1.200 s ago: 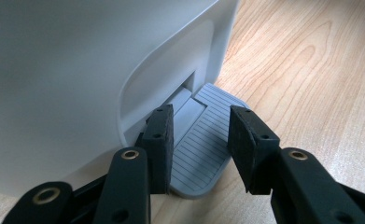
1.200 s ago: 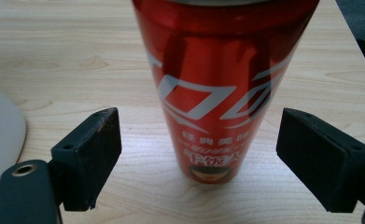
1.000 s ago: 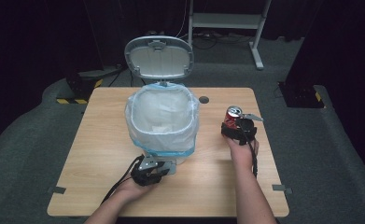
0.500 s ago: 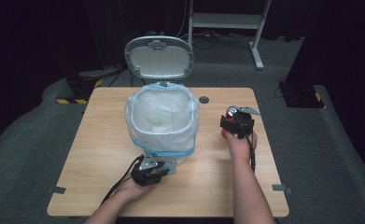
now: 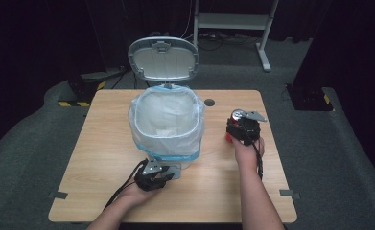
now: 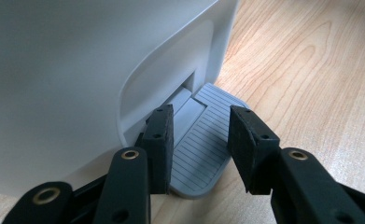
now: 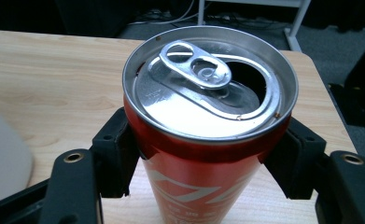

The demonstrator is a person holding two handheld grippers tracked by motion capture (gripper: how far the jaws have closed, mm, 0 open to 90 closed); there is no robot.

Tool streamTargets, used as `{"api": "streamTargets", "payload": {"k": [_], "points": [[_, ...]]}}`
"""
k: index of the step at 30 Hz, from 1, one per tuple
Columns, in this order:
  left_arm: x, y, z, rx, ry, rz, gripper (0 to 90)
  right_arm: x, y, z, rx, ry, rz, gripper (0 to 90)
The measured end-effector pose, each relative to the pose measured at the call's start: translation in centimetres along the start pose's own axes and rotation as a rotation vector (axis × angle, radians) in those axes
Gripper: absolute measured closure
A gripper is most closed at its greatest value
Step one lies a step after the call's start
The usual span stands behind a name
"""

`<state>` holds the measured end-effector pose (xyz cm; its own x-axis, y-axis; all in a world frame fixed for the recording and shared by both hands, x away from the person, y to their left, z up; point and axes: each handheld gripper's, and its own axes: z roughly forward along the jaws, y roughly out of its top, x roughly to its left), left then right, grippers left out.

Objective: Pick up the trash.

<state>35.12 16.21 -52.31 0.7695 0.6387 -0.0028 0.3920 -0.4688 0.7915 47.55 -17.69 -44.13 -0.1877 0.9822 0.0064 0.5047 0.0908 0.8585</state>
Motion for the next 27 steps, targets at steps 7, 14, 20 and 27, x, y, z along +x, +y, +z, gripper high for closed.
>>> {"api": "streamTargets", "payload": {"k": [7,14,20,27], "points": [[0.0,0.0,0.0,0.0,0.0,0.0,60.4,0.9,-0.8,-1.9,-0.042,0.016,-0.03,33.3],[0.0,0.0,0.0,0.001,-0.001,-0.001,60.5,0.7,-1.8,-3.9,-0.067,0.03,0.001,33.4],[0.0,0.0,0.0,0.001,-0.001,-0.001,60.5,0.7,-2.3,-5.6,-0.096,0.034,-0.005,33.4],[0.0,0.0,0.0,0.001,-0.001,-0.001,60.5,0.7,-2.1,-8.0,-0.165,0.041,-0.003,33.4]]}}
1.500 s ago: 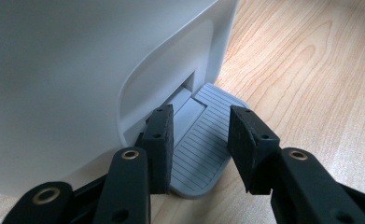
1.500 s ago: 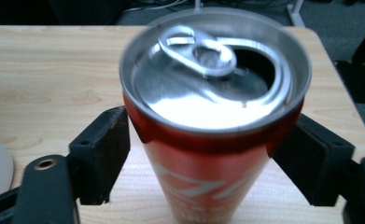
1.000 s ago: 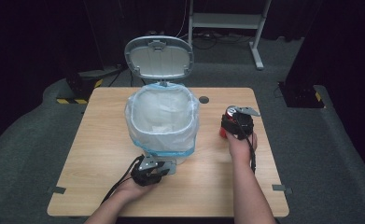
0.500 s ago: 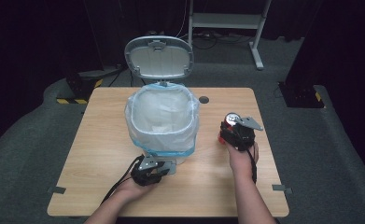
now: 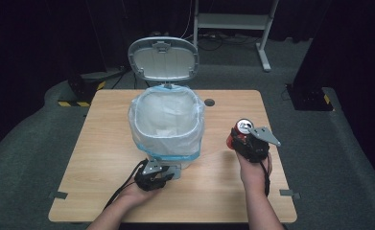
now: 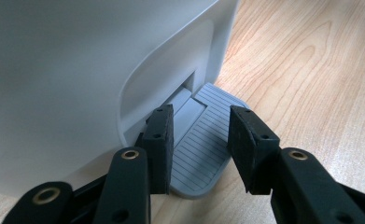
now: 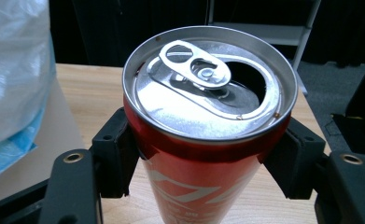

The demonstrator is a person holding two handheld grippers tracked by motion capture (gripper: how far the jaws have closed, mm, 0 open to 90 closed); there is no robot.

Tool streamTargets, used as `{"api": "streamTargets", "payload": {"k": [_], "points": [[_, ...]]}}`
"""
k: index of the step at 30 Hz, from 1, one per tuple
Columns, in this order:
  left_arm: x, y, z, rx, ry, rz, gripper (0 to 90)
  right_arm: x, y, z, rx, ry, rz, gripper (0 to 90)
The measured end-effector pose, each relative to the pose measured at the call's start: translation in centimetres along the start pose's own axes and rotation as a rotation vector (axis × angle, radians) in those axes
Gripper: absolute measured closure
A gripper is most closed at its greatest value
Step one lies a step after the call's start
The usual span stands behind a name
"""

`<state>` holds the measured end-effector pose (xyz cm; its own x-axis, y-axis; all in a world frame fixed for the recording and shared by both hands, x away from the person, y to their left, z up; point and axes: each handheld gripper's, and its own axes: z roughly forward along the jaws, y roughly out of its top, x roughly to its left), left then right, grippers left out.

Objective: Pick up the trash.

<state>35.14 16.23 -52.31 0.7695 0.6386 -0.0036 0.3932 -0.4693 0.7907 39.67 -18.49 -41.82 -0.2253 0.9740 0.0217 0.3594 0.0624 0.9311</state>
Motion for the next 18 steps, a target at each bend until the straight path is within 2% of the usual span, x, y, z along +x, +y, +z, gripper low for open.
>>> {"api": "streamTargets", "payload": {"k": [7,10,16,17,18], "points": [[0.0,0.0,0.0,-0.001,0.009,0.003,60.5,0.1,0.0,-1.0,-0.036,-0.004,0.007,33.4],[0.0,0.0,0.0,-0.001,-0.001,-0.002,60.5,0.0,0.1,-1.4,-0.049,-0.006,0.018,33.4],[0.0,0.0,0.0,0.0,0.009,0.003,60.5,0.2,0.6,-2.3,-0.081,-0.005,0.01,33.4],[0.0,0.0,0.0,0.0,-0.002,-0.001,60.5,0.3,0.8,-2.4,-0.087,-0.006,0.008,33.4],[0.0,0.0,0.0,0.0,0.009,0.003,60.5,0.4,1.0,-2.7,-0.099,-0.005,0.003,33.4]]}}
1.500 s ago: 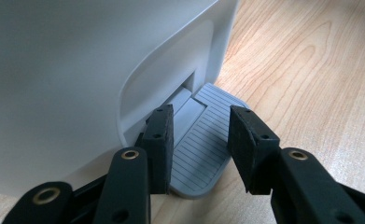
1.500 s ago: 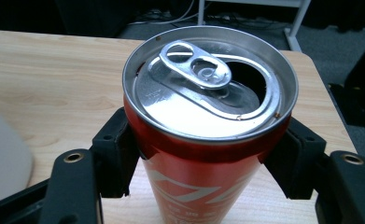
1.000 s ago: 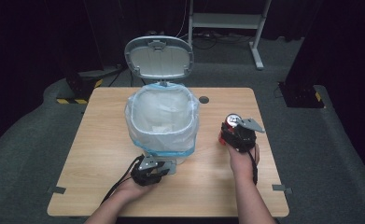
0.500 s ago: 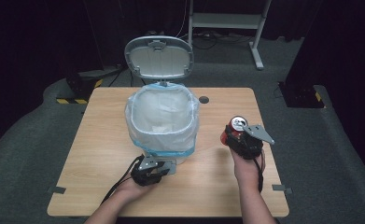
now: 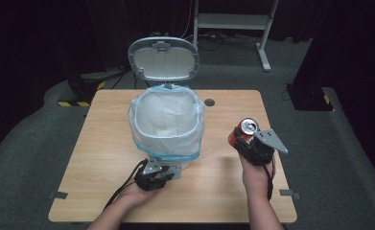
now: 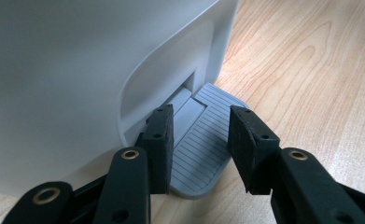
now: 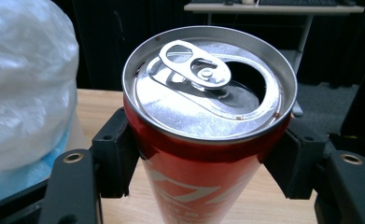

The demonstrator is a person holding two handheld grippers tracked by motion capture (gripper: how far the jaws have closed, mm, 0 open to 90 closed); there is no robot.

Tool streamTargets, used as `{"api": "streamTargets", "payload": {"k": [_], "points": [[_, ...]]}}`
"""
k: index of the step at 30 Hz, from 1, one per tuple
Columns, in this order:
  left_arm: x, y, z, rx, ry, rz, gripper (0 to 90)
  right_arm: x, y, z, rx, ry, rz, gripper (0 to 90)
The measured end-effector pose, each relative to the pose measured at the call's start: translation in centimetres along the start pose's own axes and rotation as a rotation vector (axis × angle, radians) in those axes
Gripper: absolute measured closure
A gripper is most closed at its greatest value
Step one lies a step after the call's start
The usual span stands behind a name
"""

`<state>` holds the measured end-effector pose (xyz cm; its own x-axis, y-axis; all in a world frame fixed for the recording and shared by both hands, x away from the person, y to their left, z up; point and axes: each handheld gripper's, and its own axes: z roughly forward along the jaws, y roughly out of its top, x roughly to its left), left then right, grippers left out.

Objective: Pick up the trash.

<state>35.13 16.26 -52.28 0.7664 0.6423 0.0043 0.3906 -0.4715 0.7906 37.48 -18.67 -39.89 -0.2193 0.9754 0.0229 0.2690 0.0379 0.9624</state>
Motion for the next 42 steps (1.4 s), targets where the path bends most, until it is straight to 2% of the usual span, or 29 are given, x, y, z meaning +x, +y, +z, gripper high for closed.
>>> {"api": "streamTargets", "payload": {"k": [9,22,27,35,42], "points": [[0.0,0.0,0.0,-0.001,-0.01,-0.004,60.5,0.8,1.9,-1.4,-0.069,0.01,-0.014,33.5],[0.0,0.0,0.0,0.002,-0.008,-0.001,60.5,1.4,4.2,-2.3,-0.142,0.006,-0.045,33.4],[0.0,0.0,0.0,0.001,-0.008,0.001,60.5,2.2,5.8,-3.0,-0.189,0.011,-0.072,33.4],[0.0,0.0,0.0,0.0,-0.007,0.002,60.5,3.5,7.8,-3.8,-0.241,0.036,-0.089,33.5],[0.0,0.0,0.0,0.0,-0.006,0.002,60.5,4.5,8.8,-3.8,-0.259,0.049,-0.107,33.4]]}}
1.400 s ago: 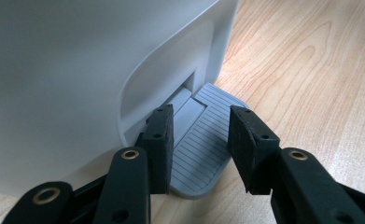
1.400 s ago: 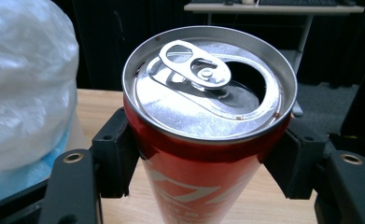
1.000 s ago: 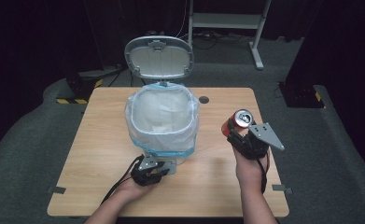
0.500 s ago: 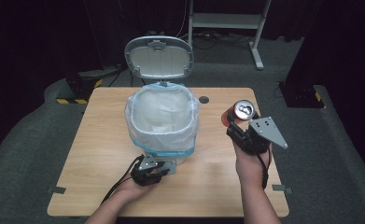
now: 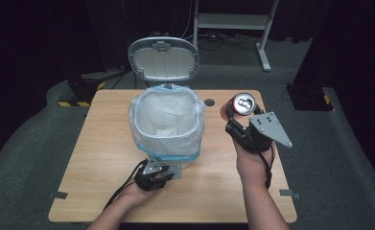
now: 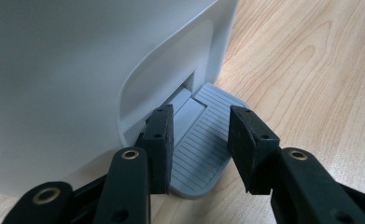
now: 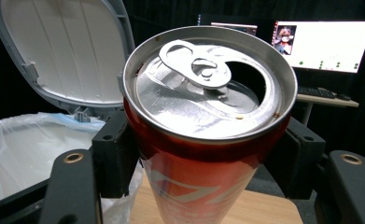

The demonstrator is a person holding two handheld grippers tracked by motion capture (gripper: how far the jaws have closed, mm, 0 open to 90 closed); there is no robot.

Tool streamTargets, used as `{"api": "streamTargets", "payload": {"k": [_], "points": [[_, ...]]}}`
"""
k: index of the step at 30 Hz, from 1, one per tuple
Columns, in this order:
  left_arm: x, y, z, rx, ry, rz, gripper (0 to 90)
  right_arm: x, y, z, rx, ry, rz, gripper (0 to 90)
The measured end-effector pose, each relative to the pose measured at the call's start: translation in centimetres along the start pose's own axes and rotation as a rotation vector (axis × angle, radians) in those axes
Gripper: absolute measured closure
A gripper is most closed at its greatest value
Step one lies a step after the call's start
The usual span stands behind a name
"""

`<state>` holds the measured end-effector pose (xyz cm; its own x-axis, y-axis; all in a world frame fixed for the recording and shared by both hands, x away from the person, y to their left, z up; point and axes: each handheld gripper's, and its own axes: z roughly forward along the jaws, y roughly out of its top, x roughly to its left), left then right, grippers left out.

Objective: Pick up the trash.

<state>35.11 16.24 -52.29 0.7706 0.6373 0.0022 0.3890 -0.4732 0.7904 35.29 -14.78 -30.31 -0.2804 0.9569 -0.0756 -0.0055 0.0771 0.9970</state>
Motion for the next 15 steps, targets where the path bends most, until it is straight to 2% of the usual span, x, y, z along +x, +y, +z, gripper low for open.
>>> {"api": "streamTargets", "payload": {"k": [15], "points": [[0.0,0.0,0.0,-0.003,0.0,-0.004,60.5,2.2,1.7,1.4,-0.028,0.04,-0.019,33.4]]}}
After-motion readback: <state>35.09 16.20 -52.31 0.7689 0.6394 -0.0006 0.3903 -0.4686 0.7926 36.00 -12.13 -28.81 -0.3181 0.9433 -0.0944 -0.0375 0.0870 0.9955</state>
